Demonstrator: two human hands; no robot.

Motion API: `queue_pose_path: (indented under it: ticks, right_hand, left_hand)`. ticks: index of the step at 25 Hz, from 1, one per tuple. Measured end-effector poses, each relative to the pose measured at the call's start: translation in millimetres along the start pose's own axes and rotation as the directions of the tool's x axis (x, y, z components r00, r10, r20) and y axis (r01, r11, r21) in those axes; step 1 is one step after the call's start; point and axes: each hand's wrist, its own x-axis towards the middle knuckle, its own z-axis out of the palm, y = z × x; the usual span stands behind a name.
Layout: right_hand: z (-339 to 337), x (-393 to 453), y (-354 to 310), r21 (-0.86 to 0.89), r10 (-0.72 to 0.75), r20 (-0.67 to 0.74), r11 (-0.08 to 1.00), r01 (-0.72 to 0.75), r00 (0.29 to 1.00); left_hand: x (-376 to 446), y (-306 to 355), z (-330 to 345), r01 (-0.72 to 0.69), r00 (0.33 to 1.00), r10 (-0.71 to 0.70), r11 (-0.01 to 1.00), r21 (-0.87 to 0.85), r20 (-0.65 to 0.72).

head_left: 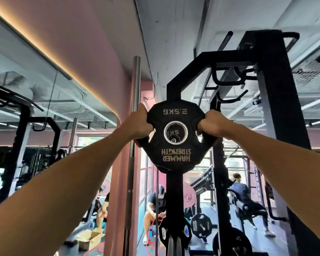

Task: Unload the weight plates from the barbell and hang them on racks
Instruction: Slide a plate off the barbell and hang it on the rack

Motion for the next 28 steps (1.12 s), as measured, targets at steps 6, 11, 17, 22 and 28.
queue_pose_path:
  ticks: [6,11,17,22,28]
  right_hand:
    - [43.6,47.5,30.8,-0.026,-0.027,0.022,0.999,0.027,0.999]
    - [77.0,81.6,61.2,-0.006,-0.018,-0.022,1.0,0.018,1.0]
    - [121.8,115.9,107.0,-0.157,-0.099,-0.159,0.985,0.074,0.982]
    - [149.1,134.7,138.6,-0.495,-0.48,-0.346,0.823,0.278,0.806]
    - [175.7,160.2,163.2,-0.573,-0.408,-0.3,0.8,0.179,0.862]
  left_hand:
    - [35.0,-37.2,48.5,-0.019,1.0,0.018,0.999,0.049,0.013]
    - [67.6,-59.6,89.7,-0.103,0.995,0.104,0.991,0.079,-0.008]
    - [99.4,-99.0,124.9,-0.252,0.962,0.242,0.966,0.061,0.129]
    - [118.4,-125.7,153.8,-0.296,0.955,0.277,0.904,0.31,0.102]
    - [141.5,-145.9,190.8,-0.323,0.933,0.359,0.847,0.422,-0.007]
